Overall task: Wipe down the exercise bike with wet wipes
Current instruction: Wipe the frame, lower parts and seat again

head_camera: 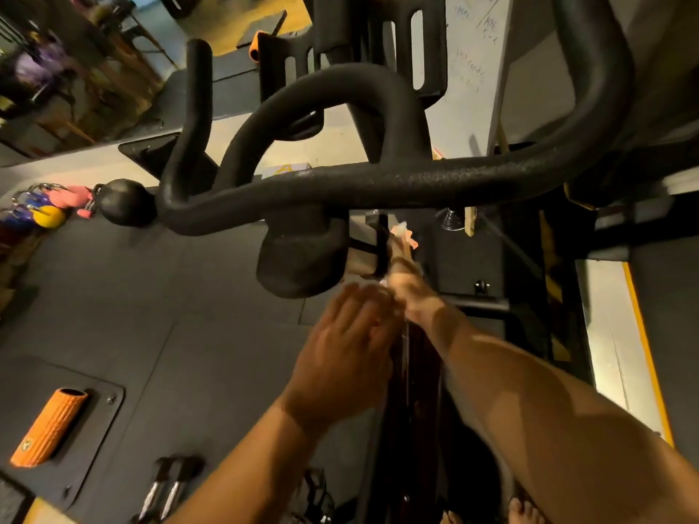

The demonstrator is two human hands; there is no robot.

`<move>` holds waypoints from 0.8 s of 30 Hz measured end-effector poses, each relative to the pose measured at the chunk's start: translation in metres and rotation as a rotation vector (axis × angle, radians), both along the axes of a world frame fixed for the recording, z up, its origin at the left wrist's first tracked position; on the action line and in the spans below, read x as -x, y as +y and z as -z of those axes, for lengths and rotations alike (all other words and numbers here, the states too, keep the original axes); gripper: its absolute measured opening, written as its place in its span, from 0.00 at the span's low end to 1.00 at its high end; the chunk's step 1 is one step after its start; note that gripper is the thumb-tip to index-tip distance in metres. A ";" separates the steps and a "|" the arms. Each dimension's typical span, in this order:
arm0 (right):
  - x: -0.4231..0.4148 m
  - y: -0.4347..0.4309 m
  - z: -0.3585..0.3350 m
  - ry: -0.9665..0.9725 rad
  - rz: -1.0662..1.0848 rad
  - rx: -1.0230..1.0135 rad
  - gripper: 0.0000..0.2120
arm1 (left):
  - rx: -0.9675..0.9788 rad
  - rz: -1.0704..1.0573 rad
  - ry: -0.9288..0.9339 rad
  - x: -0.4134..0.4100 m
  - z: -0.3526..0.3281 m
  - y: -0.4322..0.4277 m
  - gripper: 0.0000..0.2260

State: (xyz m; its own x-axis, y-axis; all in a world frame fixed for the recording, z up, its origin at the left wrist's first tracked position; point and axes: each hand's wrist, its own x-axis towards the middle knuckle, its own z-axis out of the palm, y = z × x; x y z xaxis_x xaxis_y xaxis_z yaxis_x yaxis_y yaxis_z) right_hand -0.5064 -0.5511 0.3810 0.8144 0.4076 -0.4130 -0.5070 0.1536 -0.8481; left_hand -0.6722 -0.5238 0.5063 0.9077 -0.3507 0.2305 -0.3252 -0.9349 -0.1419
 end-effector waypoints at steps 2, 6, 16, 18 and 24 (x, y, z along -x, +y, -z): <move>-0.010 0.005 -0.008 -0.157 0.038 -0.035 0.28 | -0.039 -0.059 0.073 -0.019 0.005 0.015 0.21; 0.000 -0.004 0.039 -0.061 -0.040 -0.018 0.19 | -0.137 0.018 0.289 -0.040 0.026 0.014 0.23; -0.003 -0.002 0.056 -0.002 -0.011 0.106 0.27 | 0.182 -0.509 0.424 -0.043 0.072 0.031 0.15; 0.000 -0.008 0.065 -0.020 -0.059 0.117 0.27 | 0.333 -0.633 0.406 -0.051 0.078 0.031 0.15; 0.023 -0.014 0.019 -0.325 -0.057 0.098 0.21 | 0.527 -0.578 0.347 -0.058 0.116 0.015 0.17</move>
State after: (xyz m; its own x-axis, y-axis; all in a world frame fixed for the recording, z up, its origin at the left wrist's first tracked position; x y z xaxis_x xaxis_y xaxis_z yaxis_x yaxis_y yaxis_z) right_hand -0.5297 -0.5648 0.3624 0.8868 0.4278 -0.1750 -0.2131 0.0425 -0.9761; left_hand -0.6140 -0.5086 0.3907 0.9603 0.2640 -0.0904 0.2783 -0.8833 0.3772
